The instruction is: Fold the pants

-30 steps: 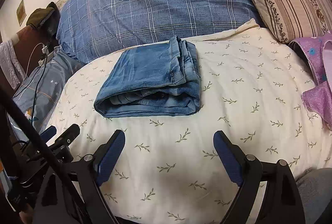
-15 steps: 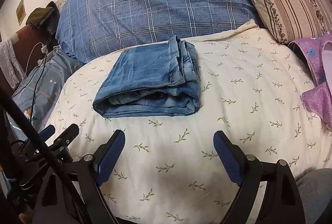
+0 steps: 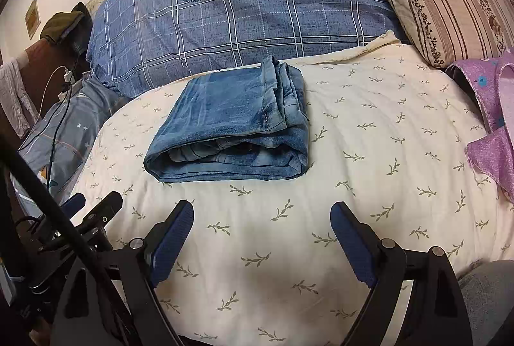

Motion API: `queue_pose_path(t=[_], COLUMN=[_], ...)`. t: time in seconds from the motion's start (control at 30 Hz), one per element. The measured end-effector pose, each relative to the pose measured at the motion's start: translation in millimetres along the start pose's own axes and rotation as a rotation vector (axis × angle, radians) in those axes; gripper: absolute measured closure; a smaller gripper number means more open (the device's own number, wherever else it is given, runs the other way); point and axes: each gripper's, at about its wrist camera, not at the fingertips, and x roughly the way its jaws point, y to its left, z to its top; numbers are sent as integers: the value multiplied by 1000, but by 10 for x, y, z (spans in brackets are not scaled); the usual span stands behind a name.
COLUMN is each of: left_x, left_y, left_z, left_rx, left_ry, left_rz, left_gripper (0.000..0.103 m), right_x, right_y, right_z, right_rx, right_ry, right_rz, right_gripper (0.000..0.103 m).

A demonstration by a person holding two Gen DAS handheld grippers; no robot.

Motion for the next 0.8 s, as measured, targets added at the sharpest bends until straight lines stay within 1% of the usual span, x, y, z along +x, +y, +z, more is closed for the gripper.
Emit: queue_pose_path(t=[0.8], left_x=[-28], left_y=[-31], left_z=[-10], left_rx=[2], left_ry=[-4], left_rz=[-3], left_gripper=[28], right_x=[-14], right_y=[7], right_z=[-2], right_rx=[4], right_ry=[-6], right_rz=[3], right_gripper=[15])
